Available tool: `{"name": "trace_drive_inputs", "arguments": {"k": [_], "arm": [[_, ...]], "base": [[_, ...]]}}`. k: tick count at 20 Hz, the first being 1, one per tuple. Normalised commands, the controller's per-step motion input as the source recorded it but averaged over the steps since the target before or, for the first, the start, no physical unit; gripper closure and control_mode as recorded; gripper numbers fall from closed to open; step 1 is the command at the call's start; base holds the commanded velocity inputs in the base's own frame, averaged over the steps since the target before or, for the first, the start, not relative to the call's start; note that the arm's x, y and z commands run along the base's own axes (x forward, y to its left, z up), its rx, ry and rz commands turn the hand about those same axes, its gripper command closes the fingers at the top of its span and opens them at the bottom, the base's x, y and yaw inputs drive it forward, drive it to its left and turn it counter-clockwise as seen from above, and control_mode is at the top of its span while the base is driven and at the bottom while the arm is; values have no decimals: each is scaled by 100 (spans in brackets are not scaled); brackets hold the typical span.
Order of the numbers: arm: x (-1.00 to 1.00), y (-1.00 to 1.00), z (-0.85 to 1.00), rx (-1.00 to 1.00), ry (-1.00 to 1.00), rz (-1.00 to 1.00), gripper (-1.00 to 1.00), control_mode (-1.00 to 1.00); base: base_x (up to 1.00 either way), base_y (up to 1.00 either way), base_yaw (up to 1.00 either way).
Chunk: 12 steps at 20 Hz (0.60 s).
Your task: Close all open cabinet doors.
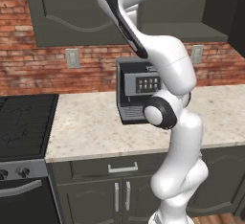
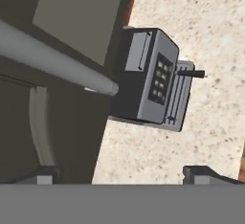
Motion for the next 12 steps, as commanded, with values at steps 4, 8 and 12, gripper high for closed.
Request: {"name": "trace_drive_inputs", "arguments": {"k": [4, 8, 12], "arm": [[-54, -8, -80, 11, -18, 16, -100, -100], [-56, -8, -91, 12, -17, 16, -100, -100], [-52, -13, -94, 14, -15, 18, -100, -100]], "base": [[0, 0, 0], [0, 0, 0], [0, 0, 0]]}}
